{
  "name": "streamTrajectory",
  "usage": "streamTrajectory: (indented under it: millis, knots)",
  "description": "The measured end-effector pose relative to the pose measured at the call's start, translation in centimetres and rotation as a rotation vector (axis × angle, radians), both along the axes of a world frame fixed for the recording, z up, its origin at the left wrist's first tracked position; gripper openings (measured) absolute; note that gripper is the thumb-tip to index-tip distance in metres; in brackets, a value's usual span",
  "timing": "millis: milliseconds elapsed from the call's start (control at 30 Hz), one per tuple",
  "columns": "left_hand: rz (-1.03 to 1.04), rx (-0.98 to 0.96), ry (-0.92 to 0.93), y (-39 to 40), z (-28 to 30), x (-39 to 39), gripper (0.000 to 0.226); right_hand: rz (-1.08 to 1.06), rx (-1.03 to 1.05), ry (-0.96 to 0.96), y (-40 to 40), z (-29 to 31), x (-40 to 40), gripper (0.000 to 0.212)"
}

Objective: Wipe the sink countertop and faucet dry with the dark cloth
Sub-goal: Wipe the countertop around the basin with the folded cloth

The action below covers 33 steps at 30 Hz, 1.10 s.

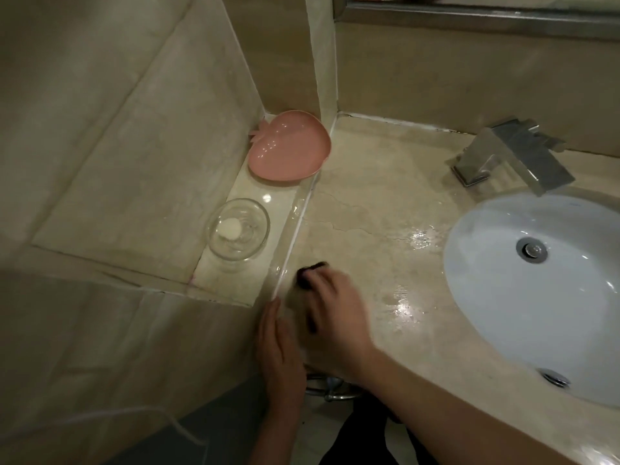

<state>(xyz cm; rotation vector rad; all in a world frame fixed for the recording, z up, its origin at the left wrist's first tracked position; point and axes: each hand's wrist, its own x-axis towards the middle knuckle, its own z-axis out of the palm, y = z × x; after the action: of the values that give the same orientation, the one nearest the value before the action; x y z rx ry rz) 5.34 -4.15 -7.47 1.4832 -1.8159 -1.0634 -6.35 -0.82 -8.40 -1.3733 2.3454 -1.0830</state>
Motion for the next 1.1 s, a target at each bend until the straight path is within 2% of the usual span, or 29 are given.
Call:
streamTrajectory:
  millis: [67, 167, 300, 500, 667, 800, 933, 1100]
  knots:
    - [0.08, -0.011, 0.051, 0.0, 0.3, 0.4, 0.042, 0.164, 0.058, 0.129, -1.5, -2.8, 4.4, 0.046]
    - [0.059, -0.013, 0.026, 0.0, 0.5, 0.7, 0.042, 0.243, 0.152, 0.272, -1.9, -4.8, 6.0, 0.05]
    - [0.032, 0.025, -0.042, 0.1, 0.1, 0.4, 0.039, 0.25, 0.166, 0.253, -2.7, -4.5, 4.1, 0.05]
    - [-0.001, 0.079, -0.021, 0.1, 0.5, -0.3, 0.04, 0.265, 0.12, 0.233, -3.7, -4.1, 1.4, 0.045]
    - [-0.069, 0.09, -0.053, 0.6, -0.4, -0.8, 0.041, 0.256, 0.164, 0.235, -4.3, -4.0, -2.0, 0.052]
    - [-0.106, 0.074, -0.101, 0.7, -1.0, -3.2, 0.035, 0.353, 0.202, 0.271, -6.6, -3.7, -6.9, 0.052]
    - [0.053, -0.005, -0.106, -0.5, -1.7, -7.4, 0.024, 0.487, 0.171, 0.28, -7.0, -3.8, -9.4, 0.05]
    - [0.163, -0.099, -0.074, -2.5, -2.3, -12.1, 0.019, 0.452, 0.126, 0.277, -8.6, -4.1, -12.1, 0.047]
